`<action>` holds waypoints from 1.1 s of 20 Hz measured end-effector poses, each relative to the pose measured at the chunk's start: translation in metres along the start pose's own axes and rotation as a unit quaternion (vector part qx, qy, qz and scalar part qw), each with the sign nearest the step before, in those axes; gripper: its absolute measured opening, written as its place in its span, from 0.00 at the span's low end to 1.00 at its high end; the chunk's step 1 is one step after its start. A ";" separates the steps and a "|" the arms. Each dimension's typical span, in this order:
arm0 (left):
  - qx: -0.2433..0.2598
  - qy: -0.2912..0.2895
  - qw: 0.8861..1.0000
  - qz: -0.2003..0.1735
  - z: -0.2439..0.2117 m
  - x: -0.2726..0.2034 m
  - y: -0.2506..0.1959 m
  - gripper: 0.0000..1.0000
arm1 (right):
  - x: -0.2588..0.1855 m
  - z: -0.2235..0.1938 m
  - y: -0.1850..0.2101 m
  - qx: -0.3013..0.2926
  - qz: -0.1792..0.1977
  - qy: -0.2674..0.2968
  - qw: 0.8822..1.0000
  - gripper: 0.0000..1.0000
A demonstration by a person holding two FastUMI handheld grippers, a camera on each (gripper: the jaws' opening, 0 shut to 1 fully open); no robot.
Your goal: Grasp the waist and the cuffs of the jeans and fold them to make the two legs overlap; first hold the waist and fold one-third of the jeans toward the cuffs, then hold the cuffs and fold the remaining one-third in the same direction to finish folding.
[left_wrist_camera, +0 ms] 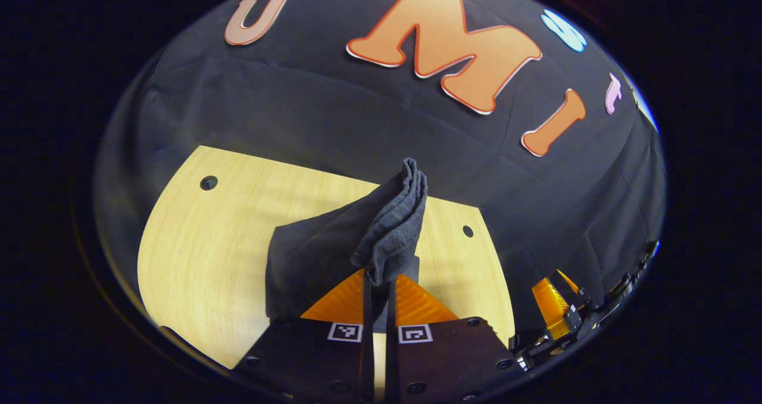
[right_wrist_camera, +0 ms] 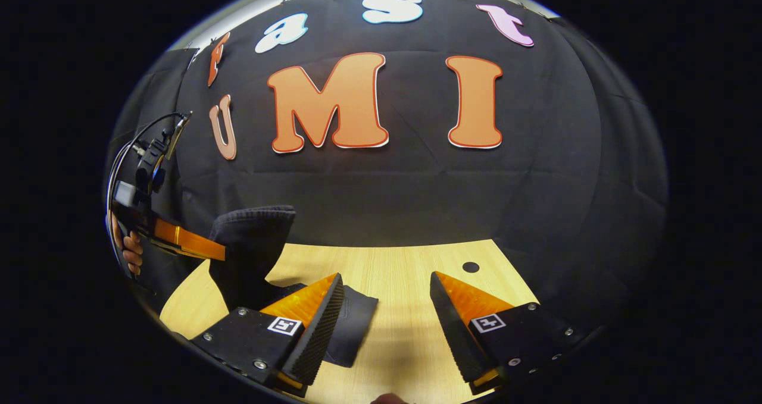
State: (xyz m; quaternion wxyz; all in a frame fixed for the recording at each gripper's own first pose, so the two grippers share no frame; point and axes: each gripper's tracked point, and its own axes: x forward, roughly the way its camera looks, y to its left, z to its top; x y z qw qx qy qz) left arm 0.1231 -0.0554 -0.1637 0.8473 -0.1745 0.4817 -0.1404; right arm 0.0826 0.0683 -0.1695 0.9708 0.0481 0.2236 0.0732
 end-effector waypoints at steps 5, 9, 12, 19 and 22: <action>0.050 0.052 0.997 0.007 -0.043 0.037 -0.027 0.08 | 0.002 -0.001 -0.012 0.000 0.007 0.000 1.000 0.88; 0.052 0.096 0.993 -0.034 -0.080 0.043 -0.054 0.28 | 0.002 -0.002 -0.018 0.001 0.012 0.000 1.000 0.88; 0.059 0.069 0.995 -0.040 -0.068 0.030 -0.054 0.48 | 0.004 0.000 -0.018 0.004 0.011 -0.004 1.000 0.88; 0.102 -0.099 0.990 0.010 0.001 -0.028 -0.027 0.89 | -0.007 0.041 0.004 -0.023 0.005 -0.072 0.997 0.88; 0.130 -0.171 0.975 0.050 0.020 -0.058 -0.018 0.90 | -0.016 0.066 0.025 -0.040 0.013 -0.113 0.993 0.88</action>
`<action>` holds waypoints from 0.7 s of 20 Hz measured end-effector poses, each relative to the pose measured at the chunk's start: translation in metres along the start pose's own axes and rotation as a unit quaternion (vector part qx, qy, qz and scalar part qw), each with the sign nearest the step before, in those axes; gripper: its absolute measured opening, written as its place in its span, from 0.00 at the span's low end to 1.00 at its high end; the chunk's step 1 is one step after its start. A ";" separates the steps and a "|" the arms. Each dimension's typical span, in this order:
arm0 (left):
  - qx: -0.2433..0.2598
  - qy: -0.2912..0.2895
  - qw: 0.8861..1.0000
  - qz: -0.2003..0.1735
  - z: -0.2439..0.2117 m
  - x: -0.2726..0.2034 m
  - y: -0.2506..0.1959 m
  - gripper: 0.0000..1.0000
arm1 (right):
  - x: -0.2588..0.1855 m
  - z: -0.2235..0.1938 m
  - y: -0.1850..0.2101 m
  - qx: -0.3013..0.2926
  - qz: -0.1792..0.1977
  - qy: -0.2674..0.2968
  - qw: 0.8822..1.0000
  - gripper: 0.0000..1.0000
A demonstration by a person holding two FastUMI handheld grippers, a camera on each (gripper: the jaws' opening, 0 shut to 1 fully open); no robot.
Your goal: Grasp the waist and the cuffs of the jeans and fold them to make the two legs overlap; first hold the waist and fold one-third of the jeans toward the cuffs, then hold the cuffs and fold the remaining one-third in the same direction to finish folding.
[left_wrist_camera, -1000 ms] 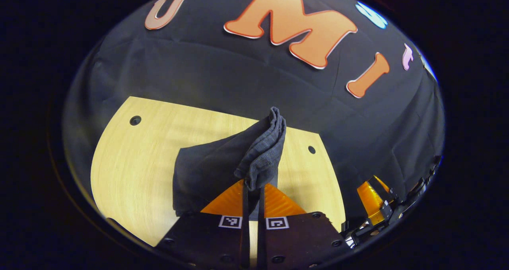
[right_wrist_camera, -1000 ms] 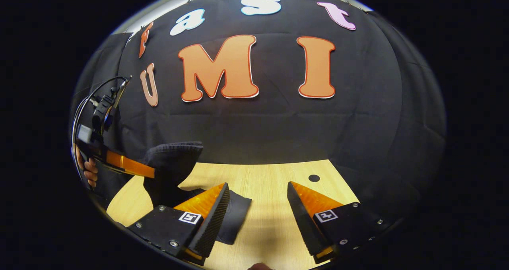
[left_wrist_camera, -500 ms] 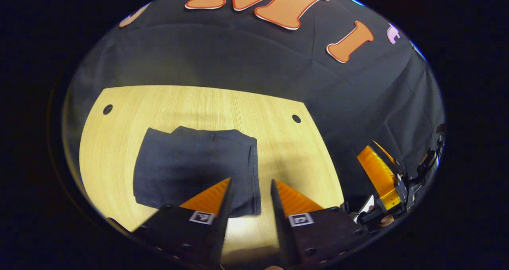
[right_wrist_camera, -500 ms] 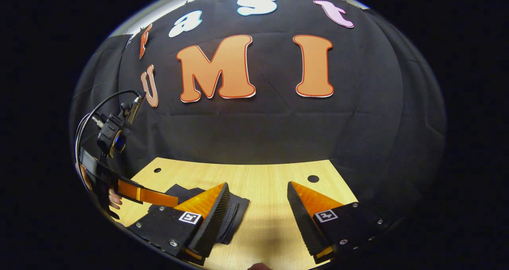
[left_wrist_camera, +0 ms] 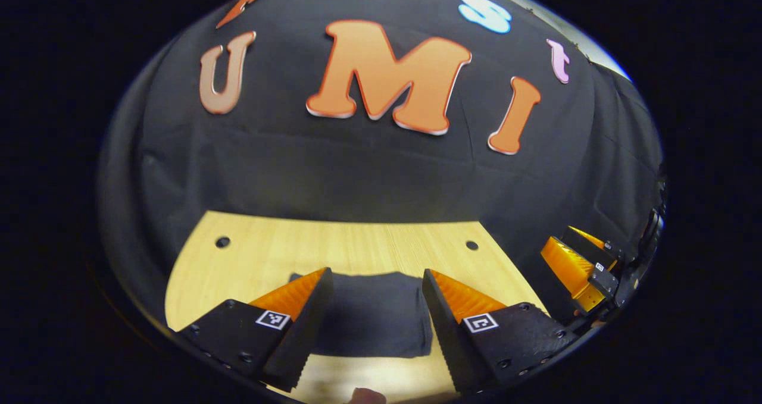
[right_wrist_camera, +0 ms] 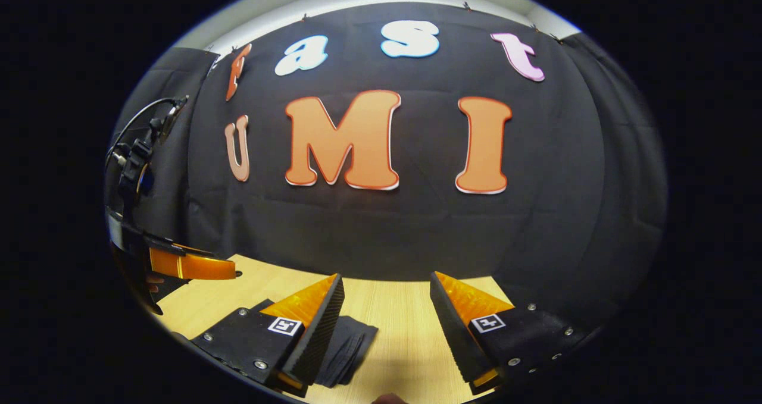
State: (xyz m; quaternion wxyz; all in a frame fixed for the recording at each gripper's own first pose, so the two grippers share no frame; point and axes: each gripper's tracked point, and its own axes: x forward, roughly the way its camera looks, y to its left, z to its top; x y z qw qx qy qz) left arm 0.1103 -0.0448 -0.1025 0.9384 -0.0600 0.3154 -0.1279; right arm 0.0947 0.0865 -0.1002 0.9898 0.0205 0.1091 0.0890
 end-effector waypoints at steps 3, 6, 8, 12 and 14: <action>0.027 -0.049 0.998 0.042 0.026 -0.027 0.015 0.94 | -0.007 0.020 0.025 -0.015 0.022 -0.020 0.999 0.88; 0.031 -0.109 0.991 0.068 0.043 -0.043 0.025 1.00 | -0.014 0.035 0.049 -0.022 0.043 -0.046 0.998 0.89; 0.038 -0.145 0.985 0.083 0.047 -0.059 0.027 1.00 | -0.018 0.043 0.061 -0.019 0.053 -0.066 0.996 0.92; 0.054 -0.227 0.968 0.090 0.052 -0.098 0.025 1.00 | -0.025 0.045 0.085 -0.018 0.090 -0.089 0.992 0.91; 0.082 -0.259 0.957 0.106 0.051 -0.108 0.024 1.00 | -0.027 0.046 0.087 -0.020 0.100 -0.099 0.990 0.96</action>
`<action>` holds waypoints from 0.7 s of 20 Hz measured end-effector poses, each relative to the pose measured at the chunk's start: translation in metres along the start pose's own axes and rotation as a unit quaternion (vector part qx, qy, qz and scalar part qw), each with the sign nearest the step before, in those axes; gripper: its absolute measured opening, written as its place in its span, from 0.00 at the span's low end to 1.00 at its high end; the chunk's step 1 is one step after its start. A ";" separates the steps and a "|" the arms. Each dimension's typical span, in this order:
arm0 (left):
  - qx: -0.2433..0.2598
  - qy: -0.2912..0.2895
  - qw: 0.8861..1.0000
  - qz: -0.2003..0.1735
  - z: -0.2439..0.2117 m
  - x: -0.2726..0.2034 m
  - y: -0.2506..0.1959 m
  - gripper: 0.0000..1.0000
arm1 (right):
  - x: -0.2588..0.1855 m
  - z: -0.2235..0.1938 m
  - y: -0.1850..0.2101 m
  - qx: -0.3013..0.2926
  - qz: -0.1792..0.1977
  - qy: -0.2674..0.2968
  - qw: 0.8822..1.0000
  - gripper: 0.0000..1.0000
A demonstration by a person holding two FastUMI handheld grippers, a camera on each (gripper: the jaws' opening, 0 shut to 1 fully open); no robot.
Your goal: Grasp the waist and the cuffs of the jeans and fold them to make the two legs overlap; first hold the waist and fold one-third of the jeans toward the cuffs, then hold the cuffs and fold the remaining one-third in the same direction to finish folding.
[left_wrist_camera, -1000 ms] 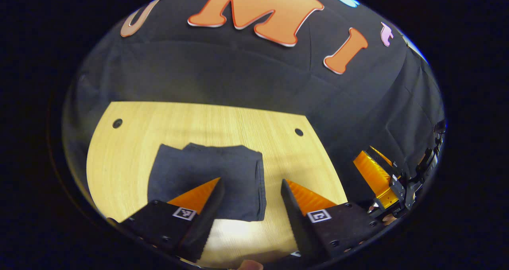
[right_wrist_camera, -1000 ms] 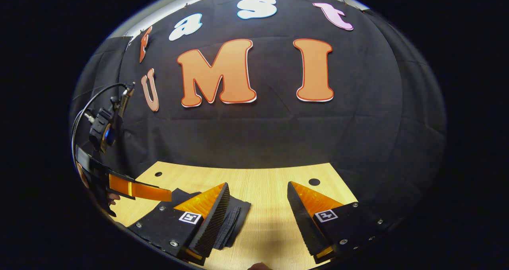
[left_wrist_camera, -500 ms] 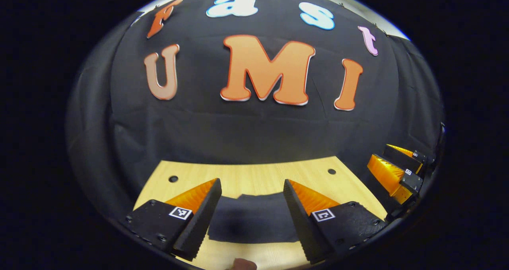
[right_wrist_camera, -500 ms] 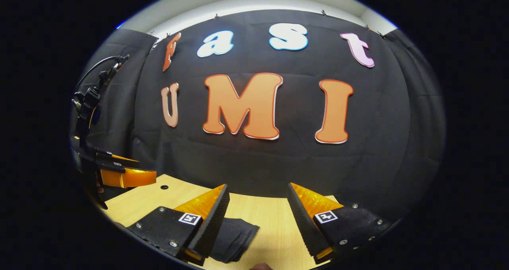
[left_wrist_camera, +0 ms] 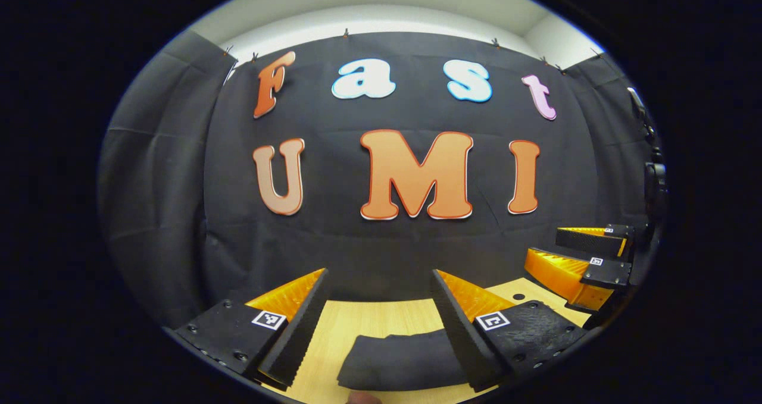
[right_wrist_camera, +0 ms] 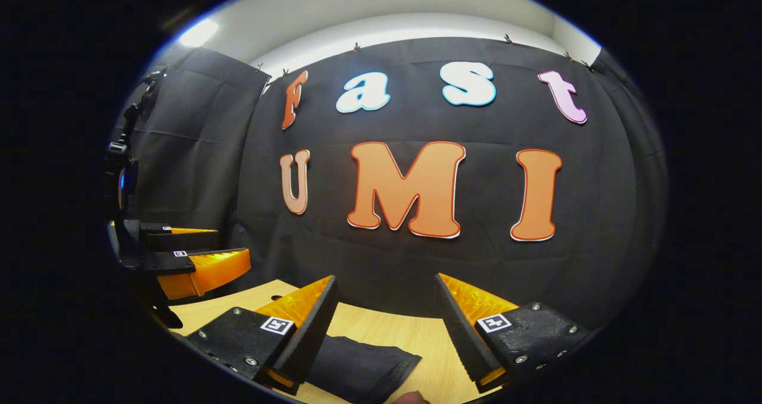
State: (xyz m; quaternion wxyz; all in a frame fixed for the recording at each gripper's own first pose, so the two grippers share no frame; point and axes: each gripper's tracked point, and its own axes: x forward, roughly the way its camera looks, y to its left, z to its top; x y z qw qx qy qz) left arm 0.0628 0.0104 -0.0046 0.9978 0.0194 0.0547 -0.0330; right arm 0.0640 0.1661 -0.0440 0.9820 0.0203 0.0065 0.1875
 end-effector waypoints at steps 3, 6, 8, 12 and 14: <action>0.024 -0.025 0.999 0.014 -0.001 -0.012 0.005 0.99 | -0.005 -0.006 0.010 -0.007 0.010 -0.006 1.000 0.96; 0.019 -0.012 0.999 0.025 -0.013 -0.010 0.006 1.00 | -0.009 -0.011 0.011 -0.003 0.012 0.003 1.000 0.96; 0.013 0.005 0.999 0.029 -0.030 -0.014 0.006 0.99 | -0.010 -0.010 0.009 0.002 0.010 0.001 1.000 0.96; 0.002 0.020 0.999 0.040 -0.045 -0.017 0.011 1.00 | -0.013 -0.008 0.005 0.006 0.006 -0.008 1.000 0.96; -0.001 0.015 0.999 0.044 -0.043 -0.018 0.013 1.00 | -0.015 -0.003 0.005 0.008 0.006 -0.020 1.000 0.96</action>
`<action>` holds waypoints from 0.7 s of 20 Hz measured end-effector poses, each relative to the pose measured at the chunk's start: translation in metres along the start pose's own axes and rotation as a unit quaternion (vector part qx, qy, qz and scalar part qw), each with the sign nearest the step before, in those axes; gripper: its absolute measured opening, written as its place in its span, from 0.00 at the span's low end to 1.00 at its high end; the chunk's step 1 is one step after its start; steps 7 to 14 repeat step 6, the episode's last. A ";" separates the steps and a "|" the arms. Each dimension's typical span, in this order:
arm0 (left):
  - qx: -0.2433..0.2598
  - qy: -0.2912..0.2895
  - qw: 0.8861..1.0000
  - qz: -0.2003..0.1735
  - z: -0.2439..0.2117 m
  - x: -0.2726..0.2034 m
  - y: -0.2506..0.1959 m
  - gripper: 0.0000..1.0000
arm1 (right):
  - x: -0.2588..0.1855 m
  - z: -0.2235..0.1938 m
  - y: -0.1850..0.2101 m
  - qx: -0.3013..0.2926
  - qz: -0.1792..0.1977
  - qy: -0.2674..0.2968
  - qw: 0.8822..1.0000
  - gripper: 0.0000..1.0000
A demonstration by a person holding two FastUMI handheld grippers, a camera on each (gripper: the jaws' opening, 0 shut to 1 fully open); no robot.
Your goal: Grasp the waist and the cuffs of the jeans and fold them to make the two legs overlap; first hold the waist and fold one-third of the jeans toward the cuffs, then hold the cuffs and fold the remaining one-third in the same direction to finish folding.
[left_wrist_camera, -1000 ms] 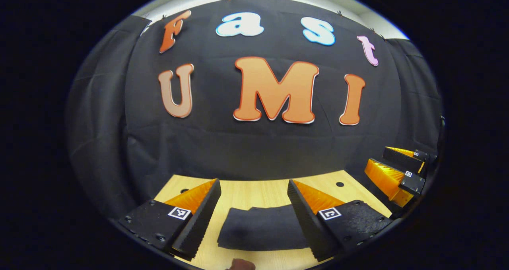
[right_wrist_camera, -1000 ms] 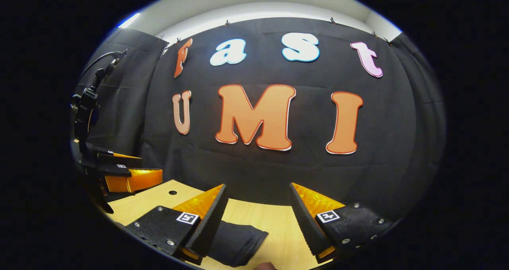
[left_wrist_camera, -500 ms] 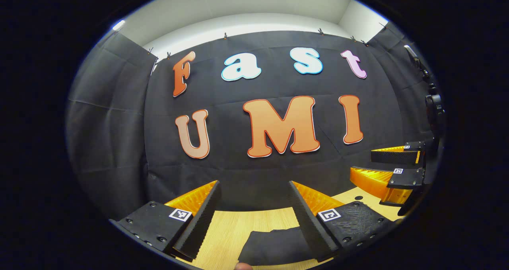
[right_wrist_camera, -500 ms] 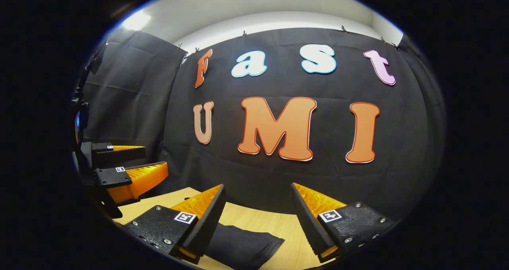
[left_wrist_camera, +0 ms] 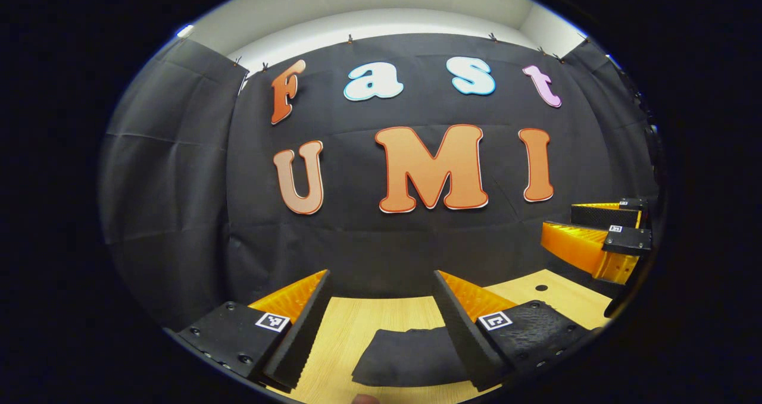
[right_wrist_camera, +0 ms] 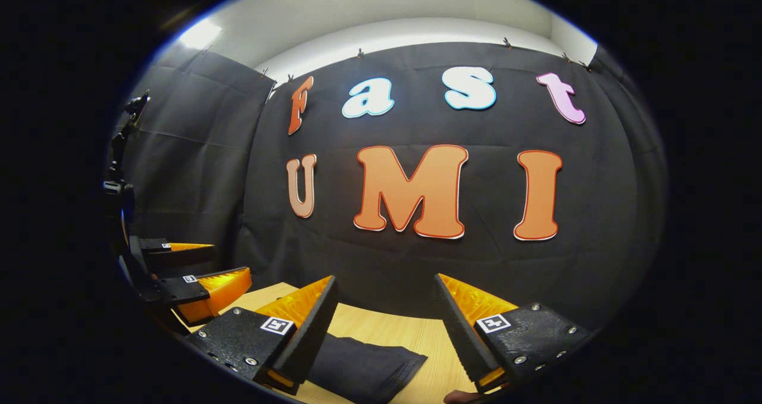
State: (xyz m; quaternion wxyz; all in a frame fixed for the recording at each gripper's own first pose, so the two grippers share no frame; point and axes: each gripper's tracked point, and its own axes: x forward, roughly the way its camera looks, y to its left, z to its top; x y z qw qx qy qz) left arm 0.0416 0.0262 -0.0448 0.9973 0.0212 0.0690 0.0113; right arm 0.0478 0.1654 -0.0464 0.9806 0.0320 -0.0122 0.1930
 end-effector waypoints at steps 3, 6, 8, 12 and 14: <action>0.004 0.002 1.000 0.006 -0.002 0.001 0.003 1.00 | 0.000 0.005 0.001 0.003 0.001 -0.014 1.000 0.96; 0.001 0.002 1.000 0.008 -0.003 0.001 0.003 1.00 | -0.001 0.001 0.002 0.005 0.003 -0.008 1.000 0.95; 0.001 0.002 1.000 0.008 -0.003 0.001 0.003 1.00 | -0.001 0.001 0.002 0.005 0.003 -0.008 1.000 0.95; 0.001 0.002 1.000 0.008 -0.003 0.001 0.003 1.00 | -0.001 0.001 0.002 0.005 0.003 -0.008 1.000 0.95; 0.001 0.002 1.000 0.008 -0.003 0.001 0.003 1.00 | -0.001 0.001 0.002 0.005 0.003 -0.008 1.000 0.95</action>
